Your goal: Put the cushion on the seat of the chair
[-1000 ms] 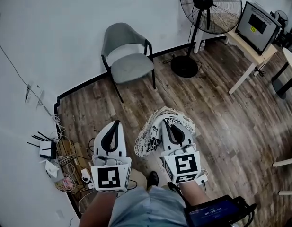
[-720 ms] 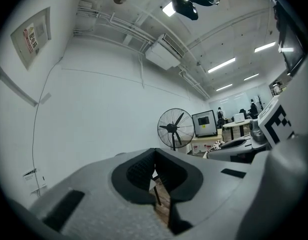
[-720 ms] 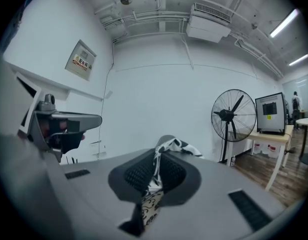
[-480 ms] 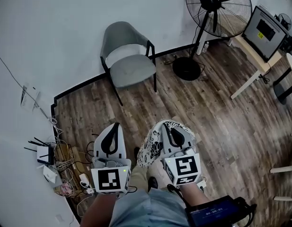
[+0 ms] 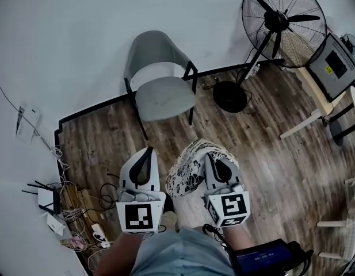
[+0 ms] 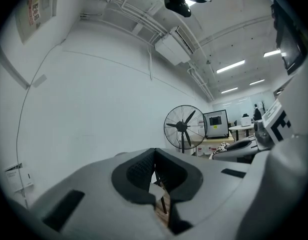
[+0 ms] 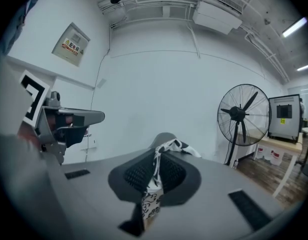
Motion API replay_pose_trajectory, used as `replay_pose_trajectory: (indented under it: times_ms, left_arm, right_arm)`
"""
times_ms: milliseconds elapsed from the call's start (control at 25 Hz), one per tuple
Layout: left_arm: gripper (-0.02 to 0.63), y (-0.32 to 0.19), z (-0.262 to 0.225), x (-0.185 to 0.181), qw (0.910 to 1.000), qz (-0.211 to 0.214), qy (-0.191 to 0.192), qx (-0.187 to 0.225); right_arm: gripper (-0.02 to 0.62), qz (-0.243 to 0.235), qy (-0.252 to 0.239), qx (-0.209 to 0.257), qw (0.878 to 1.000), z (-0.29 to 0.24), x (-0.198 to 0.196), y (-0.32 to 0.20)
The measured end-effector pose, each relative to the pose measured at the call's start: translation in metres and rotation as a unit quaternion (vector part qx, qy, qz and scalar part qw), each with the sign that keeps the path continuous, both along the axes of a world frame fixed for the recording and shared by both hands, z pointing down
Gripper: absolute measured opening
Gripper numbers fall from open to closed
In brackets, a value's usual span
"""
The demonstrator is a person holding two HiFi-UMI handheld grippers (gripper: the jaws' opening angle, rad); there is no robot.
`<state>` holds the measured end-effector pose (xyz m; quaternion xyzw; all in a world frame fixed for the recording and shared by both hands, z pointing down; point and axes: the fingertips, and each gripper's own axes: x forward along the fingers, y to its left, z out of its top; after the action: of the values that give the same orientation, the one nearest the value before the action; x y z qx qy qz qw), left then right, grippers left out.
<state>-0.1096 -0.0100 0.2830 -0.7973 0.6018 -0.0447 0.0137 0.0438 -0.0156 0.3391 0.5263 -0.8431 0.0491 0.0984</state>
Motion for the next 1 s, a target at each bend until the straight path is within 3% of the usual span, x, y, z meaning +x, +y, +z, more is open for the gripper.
replay_pose_trajectory:
  times_ms: [240, 480, 720, 1000]
  left_arm:
    - [0.009, -0.063, -0.008, -0.026, 0.9998, 0.006, 0.016, 0.003]
    - [0.009, -0.098, -0.012, -0.032, 0.9998, 0.012, 0.013, 0.006]
    - [0.009, -0.127, 0.003, -0.024, 0.9998, 0.016, 0.006, -0.006]
    - [0.009, -0.193, 0.013, 0.008, 0.9996, 0.014, -0.005, -0.023]
  right_arm:
    - [0.014, 0.008, 0.002, 0.023, 1.0, -0.023, -0.024, -0.075]
    - [0.014, 0.017, -0.002, 0.039, 0.999, -0.038, -0.027, -0.117]
    - [0.014, 0.022, -0.006, 0.046, 0.999, -0.039, -0.019, -0.15]
    - [0.014, 0.004, -0.027, 0.02, 0.999, -0.02, -0.002, -0.215]
